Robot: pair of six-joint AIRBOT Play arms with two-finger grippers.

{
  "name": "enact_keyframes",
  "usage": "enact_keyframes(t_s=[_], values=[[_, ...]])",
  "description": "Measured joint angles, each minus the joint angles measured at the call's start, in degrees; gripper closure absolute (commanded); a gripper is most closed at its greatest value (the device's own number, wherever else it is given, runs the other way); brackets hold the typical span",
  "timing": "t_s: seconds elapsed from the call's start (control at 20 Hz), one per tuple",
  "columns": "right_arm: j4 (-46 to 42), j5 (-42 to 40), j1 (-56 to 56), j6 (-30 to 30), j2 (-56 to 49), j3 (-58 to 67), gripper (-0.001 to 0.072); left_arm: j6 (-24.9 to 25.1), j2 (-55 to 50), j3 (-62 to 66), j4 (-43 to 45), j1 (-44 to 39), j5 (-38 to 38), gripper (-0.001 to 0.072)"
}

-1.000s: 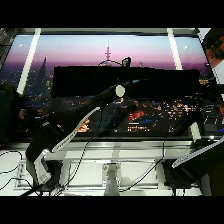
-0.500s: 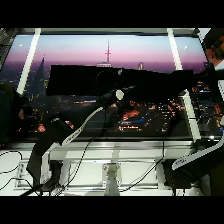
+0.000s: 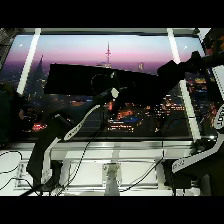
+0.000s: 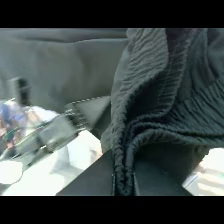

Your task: Fold the clothes and pants, and hang the long-sleeved shirts on hangers.

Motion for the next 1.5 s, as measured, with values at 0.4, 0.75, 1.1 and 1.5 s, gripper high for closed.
enact_keyframes(t_s=[0.4,0.75,1.1,1.5], values=[[2.6,-3.1,3.1,0.0,0.7,0.0,0.0698,2.3,8.2,-0.1,8.8,1.4,-1.0,0.0701],[3.1,-7.4,14.2,1.3,0.7,0.1,0.0699,4.2,27.5,0.0,33.4,9.2,-9.3,0.0699],[-1.7,-22.1,36.7,9.4,-4.1,0.0,0.0432,4.5,37.8,0.0,45.2,19.6,-27.1,0.0698],[-9.9,-33.0,48.7,14.3,-8.4,2.3,0.0136,6.7,39.3,0.0,46.9,23.9,-34.1,0.0685]])
